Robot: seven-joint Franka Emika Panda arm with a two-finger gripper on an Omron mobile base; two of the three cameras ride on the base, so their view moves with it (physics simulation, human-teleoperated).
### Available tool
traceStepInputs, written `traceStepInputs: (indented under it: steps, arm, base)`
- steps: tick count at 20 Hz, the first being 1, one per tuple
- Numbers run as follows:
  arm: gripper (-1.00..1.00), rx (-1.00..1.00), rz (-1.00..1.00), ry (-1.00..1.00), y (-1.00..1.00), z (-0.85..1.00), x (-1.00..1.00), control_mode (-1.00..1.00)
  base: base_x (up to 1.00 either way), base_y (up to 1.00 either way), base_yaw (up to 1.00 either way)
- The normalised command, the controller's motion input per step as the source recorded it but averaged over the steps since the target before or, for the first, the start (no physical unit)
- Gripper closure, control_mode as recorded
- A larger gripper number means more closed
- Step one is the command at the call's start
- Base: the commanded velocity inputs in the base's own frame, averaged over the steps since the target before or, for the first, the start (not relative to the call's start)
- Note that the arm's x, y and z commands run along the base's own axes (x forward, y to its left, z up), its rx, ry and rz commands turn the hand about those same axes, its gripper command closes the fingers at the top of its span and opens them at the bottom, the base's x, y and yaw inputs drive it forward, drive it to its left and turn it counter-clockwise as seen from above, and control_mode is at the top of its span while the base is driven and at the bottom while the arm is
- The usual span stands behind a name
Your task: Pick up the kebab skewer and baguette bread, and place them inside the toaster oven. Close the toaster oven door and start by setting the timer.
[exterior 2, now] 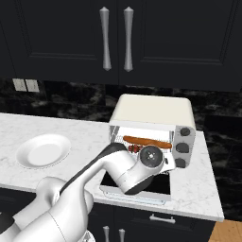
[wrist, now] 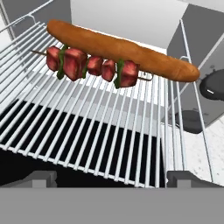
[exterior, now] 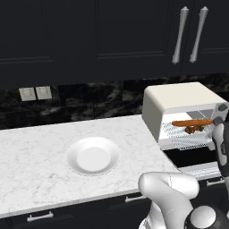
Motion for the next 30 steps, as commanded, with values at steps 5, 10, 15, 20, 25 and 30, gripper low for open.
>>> traceStepInputs:
  steps: [5,10,15,20,25,30]
  arm:
    - [-1.0,0.07,-0.11,0.0,0.04,-0.02,-0.03,-1.0]
    - [-1.0,0.03,-0.07,-0.05,0.17,-0.23,0.0,-1.0]
    - [-1.0,0.01,-0.04,-0.13,0.23,-0.13,-0.01,-1.0]
    - [-1.0,0.01,-0.02,-0.1,0.07,0.0,0.01,-1.0]
    - [-1.0,0.01,0.0,-0.07,0.0,0.0,0.0,-1.0]
    - [-1.0,0.0,-0.01,-0.03,0.01,0.0,0.0,-1.0]
  base:
    - [0.0,0.0,0.0]
    - [0.0,0.0,0.0]
    - [0.0,0.0,0.0]
    - [0.0,0.0,0.0]
    - [0.0,0.0,0.0]
    - [0.0,0.0,0.0]
